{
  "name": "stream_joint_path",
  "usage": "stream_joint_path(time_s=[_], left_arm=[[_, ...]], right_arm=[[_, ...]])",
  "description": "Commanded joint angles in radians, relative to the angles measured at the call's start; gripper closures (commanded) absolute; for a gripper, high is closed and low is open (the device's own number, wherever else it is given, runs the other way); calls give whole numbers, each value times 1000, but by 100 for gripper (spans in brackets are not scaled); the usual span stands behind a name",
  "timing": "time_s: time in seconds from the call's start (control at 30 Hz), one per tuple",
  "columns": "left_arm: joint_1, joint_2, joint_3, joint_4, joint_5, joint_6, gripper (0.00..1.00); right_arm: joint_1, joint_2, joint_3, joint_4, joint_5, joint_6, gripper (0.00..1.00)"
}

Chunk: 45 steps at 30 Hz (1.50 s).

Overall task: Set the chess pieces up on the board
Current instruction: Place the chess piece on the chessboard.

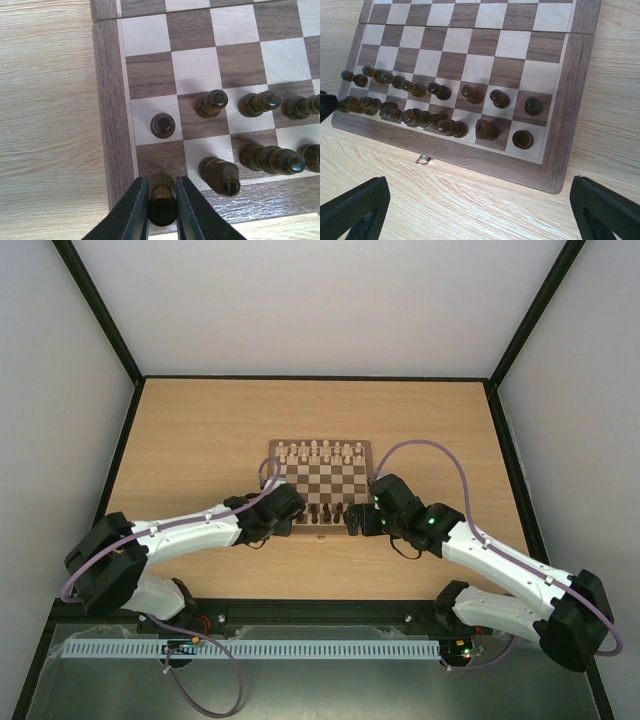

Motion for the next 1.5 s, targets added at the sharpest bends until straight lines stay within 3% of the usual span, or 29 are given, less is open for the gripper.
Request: stream_joint_path(time_s=[0.0,0.93,1.13,1.47], left_arm=[[4,12,-13,23,9,0,83],[7,56,0,47,-23,6,78],[8,58,4,50,-25,9,87],[9,61,10,56,-36,11,88]], right_arm=[[-2,6,-15,-3,-1,-12,1],[-3,5,-18,1,-19,-16,1],[-3,7,-18,3,-22,-17,1],[-3,10,-20,4,-21,-19,1]])
